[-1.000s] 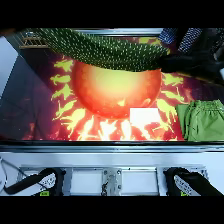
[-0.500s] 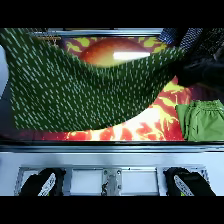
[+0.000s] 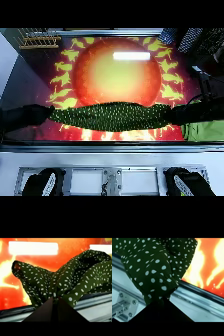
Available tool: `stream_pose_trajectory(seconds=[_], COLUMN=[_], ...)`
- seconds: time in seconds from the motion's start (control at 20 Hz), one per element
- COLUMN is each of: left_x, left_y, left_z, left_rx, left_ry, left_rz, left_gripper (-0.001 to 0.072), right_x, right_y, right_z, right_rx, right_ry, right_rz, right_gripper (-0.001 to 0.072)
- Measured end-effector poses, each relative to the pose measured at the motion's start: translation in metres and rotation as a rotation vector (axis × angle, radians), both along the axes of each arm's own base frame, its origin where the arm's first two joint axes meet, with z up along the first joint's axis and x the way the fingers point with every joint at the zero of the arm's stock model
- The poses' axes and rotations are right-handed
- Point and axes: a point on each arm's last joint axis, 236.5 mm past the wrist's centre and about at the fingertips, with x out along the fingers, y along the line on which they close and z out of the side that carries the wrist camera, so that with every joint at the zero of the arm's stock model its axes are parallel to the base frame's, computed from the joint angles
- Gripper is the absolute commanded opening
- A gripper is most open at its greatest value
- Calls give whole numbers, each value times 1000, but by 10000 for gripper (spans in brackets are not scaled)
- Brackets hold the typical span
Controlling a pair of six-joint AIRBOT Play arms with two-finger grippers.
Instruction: Fold the clothes and pants, and hang the long-sleeved shirts on hangers.
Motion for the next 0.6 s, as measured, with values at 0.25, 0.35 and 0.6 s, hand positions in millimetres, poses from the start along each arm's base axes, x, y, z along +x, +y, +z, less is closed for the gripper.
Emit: stream_pose_trajectory(seconds=[0.25, 0.35, 0.6], left_x=[10, 41, 128], left_y=[5, 5, -3], left_z=[-35, -57, -154], left_rx=[1, 3, 13], left_ry=[151, 186, 296], left_rz=[4, -5, -9], left_gripper=[2, 2, 674], right_x=[7, 32, 104], right_y=[-19, -24, -28], right_z=[-37, -60, -124], right_rx=[-80, -103, -117], right_ry=[184, 214, 214], right_rz=[-96, -126, -193], right_gripper=[7, 12, 578])
